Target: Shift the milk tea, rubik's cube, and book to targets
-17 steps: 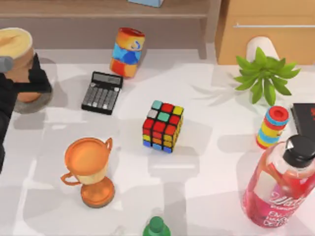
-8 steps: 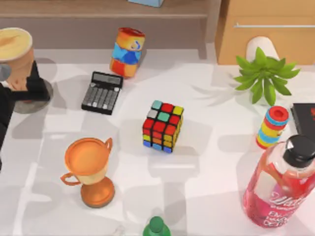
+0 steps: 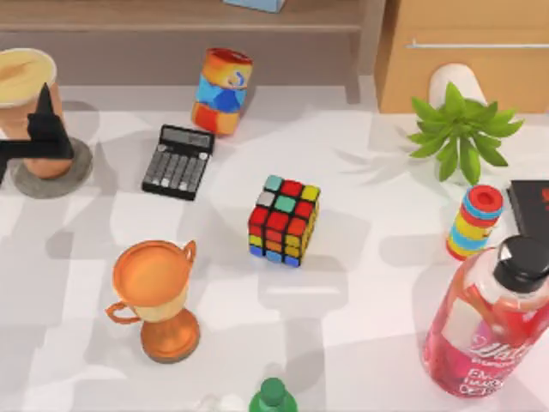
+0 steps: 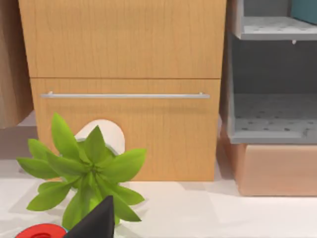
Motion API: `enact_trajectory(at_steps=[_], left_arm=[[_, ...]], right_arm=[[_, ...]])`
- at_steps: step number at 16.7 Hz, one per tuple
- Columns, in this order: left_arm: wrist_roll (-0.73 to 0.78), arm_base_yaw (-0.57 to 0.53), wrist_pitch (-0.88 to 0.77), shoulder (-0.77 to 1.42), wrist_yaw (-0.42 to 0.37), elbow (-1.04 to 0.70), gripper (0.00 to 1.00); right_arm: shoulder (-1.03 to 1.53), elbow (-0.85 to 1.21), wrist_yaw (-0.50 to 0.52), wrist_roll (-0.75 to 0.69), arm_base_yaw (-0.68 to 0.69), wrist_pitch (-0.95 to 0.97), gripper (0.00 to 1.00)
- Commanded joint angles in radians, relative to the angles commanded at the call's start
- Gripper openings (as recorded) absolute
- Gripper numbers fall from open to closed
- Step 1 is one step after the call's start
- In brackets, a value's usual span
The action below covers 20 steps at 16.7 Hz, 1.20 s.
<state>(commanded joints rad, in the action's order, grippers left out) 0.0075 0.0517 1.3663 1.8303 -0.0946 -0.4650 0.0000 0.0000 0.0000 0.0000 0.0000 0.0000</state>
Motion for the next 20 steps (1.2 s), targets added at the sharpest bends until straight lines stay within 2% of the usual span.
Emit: enact_trajectory(at_steps=[6, 10, 14, 20], left_arm=[[0.001, -0.005, -0.011, -0.004, -0.001, -0.010, 1.00], [0.019, -0.039, -0.131, -0.011, -0.007, -0.134, 1.00], [0.047, -0.123, -0.393, -0.003, -0.020, -0.391, 1.00], [0.060, -0.296, -0.987, 0.075, -0.030, -0.829, 1.00]], right_arm=[[0.000, 0.000, 0.000, 0.000, 0.000, 0.000, 1.00], [0.000, 0.000, 0.000, 0.000, 0.000, 0.000, 1.00], [0.000, 0.000, 0.000, 0.000, 0.000, 0.000, 1.00], [0.000, 0.000, 0.000, 0.000, 0.000, 0.000, 1.00]])
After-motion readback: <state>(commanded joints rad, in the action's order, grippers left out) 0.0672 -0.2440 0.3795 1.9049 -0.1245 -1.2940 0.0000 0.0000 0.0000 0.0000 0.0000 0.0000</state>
